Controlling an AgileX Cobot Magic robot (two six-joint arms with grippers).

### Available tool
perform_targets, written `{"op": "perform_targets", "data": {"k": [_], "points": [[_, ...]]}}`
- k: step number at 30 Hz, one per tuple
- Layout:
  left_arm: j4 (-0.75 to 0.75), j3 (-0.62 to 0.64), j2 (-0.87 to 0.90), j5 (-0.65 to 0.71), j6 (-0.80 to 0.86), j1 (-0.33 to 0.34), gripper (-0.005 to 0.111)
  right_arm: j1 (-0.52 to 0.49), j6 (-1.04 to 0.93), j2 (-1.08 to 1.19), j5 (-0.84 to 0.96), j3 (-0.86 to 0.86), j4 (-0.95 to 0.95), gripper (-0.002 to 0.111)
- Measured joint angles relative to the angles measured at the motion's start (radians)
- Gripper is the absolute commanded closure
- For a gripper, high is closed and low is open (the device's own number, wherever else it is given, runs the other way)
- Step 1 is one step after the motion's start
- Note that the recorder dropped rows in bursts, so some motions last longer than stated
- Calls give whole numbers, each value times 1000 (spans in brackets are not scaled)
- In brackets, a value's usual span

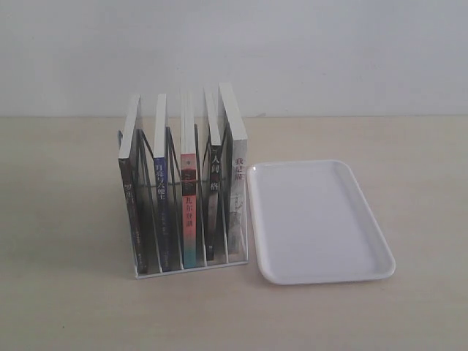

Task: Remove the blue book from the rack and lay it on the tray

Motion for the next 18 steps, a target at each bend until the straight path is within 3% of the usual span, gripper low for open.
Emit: {"op": "perform_targets", "data": {"k": [4, 9, 13, 18], "points": [[0, 0, 0, 0, 0, 0, 102, 0, -173, 69, 105, 0, 229, 108], [0, 0, 0, 0, 0, 0, 102, 0, -271, 136, 119, 0, 373, 108], [0, 0, 0, 0, 0, 0, 102, 0, -566, 198, 137, 0, 560, 107], [0, 0, 0, 0, 0, 0, 102, 22, -939, 273, 249, 0, 855, 81]]}}
